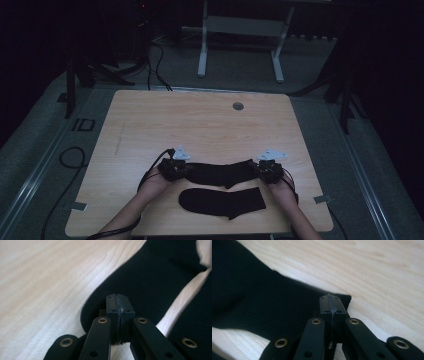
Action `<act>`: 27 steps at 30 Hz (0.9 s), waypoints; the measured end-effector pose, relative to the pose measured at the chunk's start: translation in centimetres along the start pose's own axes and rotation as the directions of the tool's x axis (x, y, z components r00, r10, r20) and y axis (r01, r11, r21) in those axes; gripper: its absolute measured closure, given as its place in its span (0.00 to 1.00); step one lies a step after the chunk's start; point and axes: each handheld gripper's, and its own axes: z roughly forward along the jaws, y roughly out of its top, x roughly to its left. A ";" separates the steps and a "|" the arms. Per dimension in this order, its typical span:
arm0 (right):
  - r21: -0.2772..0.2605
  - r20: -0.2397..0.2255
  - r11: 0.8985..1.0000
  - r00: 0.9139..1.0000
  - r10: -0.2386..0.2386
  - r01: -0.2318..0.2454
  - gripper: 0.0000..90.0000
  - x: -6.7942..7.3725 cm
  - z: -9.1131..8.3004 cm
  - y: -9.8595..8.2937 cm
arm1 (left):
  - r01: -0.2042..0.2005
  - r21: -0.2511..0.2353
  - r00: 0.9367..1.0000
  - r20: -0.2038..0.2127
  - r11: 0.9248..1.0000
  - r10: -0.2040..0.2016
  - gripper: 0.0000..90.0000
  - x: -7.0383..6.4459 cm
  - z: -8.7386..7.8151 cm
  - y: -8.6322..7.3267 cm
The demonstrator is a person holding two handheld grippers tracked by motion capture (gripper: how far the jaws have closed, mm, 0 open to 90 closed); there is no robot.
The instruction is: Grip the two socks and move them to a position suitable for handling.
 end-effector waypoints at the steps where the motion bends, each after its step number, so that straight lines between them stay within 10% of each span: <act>1: 0.003 0.000 1.000 1.000 0.003 -0.003 1.00 -0.1 0.1 -0.2 | 0.019 -0.016 1.000 0.010 1.000 -0.019 0.99 0.2 0.1 -0.1; 19: -0.019 -0.011 1.000 1.000 0.012 -0.013 0.90 -1.3 1.2 0.5 | 0.055 -0.010 0.998 -0.006 0.998 -0.055 0.98 1.0 -0.1 0.3; 27: -0.067 -0.048 0.998 0.999 0.008 -0.011 0.63 -0.8 -1.1 1.3 | 0.070 -0.118 0.997 0.039 0.991 -0.066 0.61 -0.5 -3.8 0.1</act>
